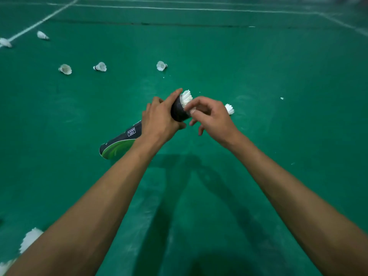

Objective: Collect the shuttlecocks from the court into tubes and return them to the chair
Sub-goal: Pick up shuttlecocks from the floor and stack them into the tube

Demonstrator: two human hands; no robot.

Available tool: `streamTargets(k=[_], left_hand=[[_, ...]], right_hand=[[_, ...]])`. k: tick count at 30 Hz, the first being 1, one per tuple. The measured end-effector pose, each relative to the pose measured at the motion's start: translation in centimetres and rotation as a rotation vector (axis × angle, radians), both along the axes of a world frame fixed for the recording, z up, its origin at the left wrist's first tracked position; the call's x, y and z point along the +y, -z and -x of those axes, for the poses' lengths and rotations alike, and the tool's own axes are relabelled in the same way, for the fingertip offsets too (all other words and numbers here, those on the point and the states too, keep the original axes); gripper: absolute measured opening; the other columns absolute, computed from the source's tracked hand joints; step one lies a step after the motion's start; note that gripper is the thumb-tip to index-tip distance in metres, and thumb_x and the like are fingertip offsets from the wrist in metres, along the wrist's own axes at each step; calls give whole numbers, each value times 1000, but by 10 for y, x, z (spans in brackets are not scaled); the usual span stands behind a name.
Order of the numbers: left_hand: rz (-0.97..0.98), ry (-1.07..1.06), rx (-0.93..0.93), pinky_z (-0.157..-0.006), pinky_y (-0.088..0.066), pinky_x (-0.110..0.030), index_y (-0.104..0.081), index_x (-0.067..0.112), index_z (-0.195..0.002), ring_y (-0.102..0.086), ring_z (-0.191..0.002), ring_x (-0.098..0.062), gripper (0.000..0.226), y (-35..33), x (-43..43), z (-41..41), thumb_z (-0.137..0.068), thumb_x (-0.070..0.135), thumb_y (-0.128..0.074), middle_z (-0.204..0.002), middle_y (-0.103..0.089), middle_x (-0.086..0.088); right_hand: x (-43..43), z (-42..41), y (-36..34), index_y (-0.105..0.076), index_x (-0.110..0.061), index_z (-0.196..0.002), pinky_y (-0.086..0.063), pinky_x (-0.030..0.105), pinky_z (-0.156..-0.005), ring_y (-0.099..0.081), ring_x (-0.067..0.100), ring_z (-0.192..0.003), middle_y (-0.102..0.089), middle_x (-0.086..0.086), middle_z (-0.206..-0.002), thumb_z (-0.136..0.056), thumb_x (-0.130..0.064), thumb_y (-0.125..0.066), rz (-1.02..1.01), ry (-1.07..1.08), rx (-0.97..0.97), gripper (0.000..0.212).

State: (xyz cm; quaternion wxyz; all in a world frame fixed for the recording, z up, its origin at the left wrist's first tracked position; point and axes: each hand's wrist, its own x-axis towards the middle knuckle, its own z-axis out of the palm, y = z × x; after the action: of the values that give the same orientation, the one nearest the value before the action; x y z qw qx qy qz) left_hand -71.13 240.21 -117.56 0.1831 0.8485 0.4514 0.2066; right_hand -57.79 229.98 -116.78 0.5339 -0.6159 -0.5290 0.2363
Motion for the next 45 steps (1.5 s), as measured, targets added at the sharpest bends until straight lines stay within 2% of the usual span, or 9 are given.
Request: streamTargets(k=[3, 6, 10, 14, 21, 27, 32, 38, 45], left_hand=[[7, 54, -69, -101, -46, -48, -34, 54, -153, -56, -112, -39, 100, -4, 0, -5, -69, 45, -87, -120, -54, -14], [36, 47, -177, -102, -46, -47, -37, 53, -152, -56, -111, -37, 93, -6, -4, -10, -72, 49, -84, -120, -54, -12], [87, 20, -295, -103, -43, -44, -37, 53, -151, -55, -111, -34, 93, -15, -17, -23, -73, 44, -87, -121, -53, -8], [106, 29, -400, -98, -41, -43, -40, 53, -150, -55, -108, -33, 85, -21, -27, -28, -77, 44, -83, -117, -53, -5], [57, -5, -373, -97, -39, -42, -41, 50, -148, -54, -110, -31, 90, -18, -29, -24, -70, 46, -87, -121, -54, -4], [15, 60, -388, -98, -39, -42, -37, 55, -152, -53, -110, -32, 78, -17, -49, -40, -83, 41, -73, -123, -53, -4], [-110, 57, -258, -94, -42, -44, -39, 53, -152, -55, -102, -33, 82, 2, -40, -33, -80, 44, -77, -117, -54, -6], [-104, 23, -211, -93, -45, -45, -42, 50, -149, -57, -103, -35, 91, 4, -14, -36, -70, 43, -88, -121, -56, -9], [-127, -102, -212, -95, -43, -44, -42, 51, -150, -55, -104, -36, 85, 13, 4, -33, -76, 38, -83, -121, -55, -9]], right_hand=[[-4, 11, -11, -54, -14, -93, -46, 31, -43, -73, 36, -63, -63, 10, -89, -90, 4, -48, 88, -100, 130, 19], [0, 21, -25, -52, -20, -88, -46, 29, -43, -72, 35, -62, -72, 4, -97, -85, -8, -55, -41, 215, 89, 13], [2, 25, -58, -67, -20, -81, -53, 37, -73, -66, 17, -75, -71, -6, -79, -83, -32, -59, -86, 652, -404, 14], [4, 43, -88, -71, -8, -75, -50, 41, -69, -63, 26, -69, -69, 7, -69, -93, -44, -52, 113, 512, -672, 44], [-4, 46, -106, -59, -13, -93, -38, 32, -68, -57, 22, -85, -65, 4, -90, -96, -53, -56, 322, 551, -571, 40], [6, 26, -83, -55, -20, -68, -39, 26, -61, -54, 12, -70, -55, -7, -72, -98, -60, -50, 460, 306, -343, 51], [9, 8, -54, -70, -14, -100, -50, 20, -64, -64, 6, -80, -68, -7, -92, -95, -66, -52, 528, 94, -133, 55], [20, -10, -29, -40, -4, -48, -47, 42, -51, -54, 32, -49, -38, 14, -45, -97, -53, -54, 79, 448, -338, 71], [58, -4, -42, -65, -19, -69, -51, 32, -75, -62, 20, -78, -64, 0, -78, -98, -61, -48, 412, -37, -226, 54]])
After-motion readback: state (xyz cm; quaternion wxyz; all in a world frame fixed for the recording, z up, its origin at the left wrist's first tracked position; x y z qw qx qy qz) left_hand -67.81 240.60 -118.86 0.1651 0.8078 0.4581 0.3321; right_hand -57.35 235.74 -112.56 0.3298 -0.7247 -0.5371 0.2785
